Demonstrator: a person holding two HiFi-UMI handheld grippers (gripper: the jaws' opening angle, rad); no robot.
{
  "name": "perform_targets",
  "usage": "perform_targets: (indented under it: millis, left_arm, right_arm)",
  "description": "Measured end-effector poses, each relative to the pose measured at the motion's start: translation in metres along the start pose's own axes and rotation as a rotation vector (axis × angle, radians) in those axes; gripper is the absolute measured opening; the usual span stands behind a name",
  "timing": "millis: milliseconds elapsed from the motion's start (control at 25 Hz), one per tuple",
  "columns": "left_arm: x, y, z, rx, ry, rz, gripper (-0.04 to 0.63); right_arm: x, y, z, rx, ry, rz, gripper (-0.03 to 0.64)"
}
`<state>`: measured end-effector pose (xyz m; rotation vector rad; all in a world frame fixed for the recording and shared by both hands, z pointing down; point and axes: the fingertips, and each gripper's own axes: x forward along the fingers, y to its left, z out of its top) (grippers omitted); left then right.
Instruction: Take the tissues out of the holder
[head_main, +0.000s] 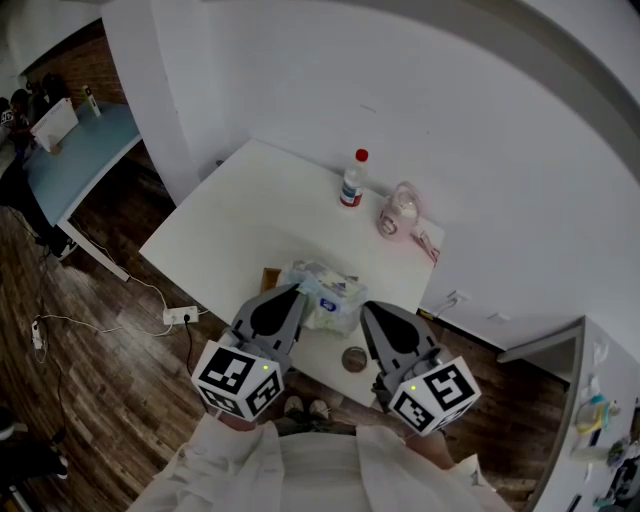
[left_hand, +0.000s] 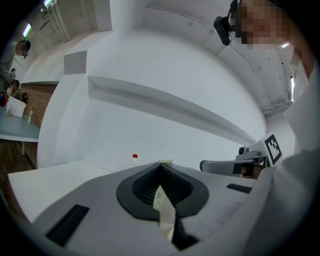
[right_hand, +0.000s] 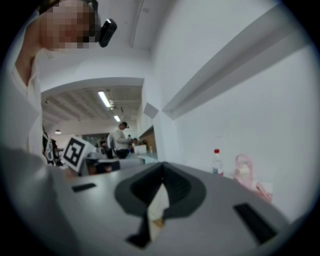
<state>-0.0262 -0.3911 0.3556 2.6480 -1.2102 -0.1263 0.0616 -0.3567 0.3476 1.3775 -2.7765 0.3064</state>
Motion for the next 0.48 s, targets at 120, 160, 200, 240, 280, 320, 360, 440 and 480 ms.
perform_targets:
  millis: [120, 160, 200, 240, 280, 320, 360, 440, 480]
  left_arm:
    - [0.0004, -0.0012, -0.0005, -0.012, 0.000, -0.009, 0.017]
    - [0.0004, -0.0012, -0.0011, -0.016, 0.001, -0.011, 0.017]
    - [0.0003, -0.0009, -0.0018, -0.018, 0.003, -0.011, 0.017]
    - [0.0002, -0.0007, -0.0024, -0.020, 0.006, -0.012, 0.017]
    - [0.0003, -0.0007, -0.0028, -0.021, 0.008, -0.013, 0.017]
    - [0.0006, -0.0009, -0.0029, -0.021, 0.010, -0.015, 0.018]
    - [0.0007, -0.0013, -0.0029, -0.018, 0.011, -0.016, 0.018]
    - [0.0006, -0.0018, -0.0031, -0.012, 0.011, -0.017, 0.018]
    - [0.0005, -0.0020, -0.0032, -0.008, 0.011, -0.018, 0.018]
  right_arm:
    - [0.0000, 0.0016, -0.0001, 0.009, -0.003, 0.017, 0.011]
    - [0.0000, 0.0020, -0.0005, 0.011, -0.002, 0.019, 0.011]
    - [0.0000, 0.0024, -0.0008, 0.011, -0.002, 0.019, 0.011]
    - [0.0000, 0.0026, -0.0009, 0.010, -0.002, 0.019, 0.011]
    - [0.0001, 0.0027, -0.0006, 0.008, -0.002, 0.019, 0.011]
    - [0.0002, 0.0026, -0.0002, 0.007, -0.002, 0.019, 0.011]
    - [0.0003, 0.0025, 0.0002, 0.005, -0.002, 0.019, 0.011]
    - [0.0005, 0.0025, 0.0003, 0.003, -0.003, 0.017, 0.011]
    - [0.0007, 0.0025, 0.0002, 0.002, -0.003, 0.017, 0.011]
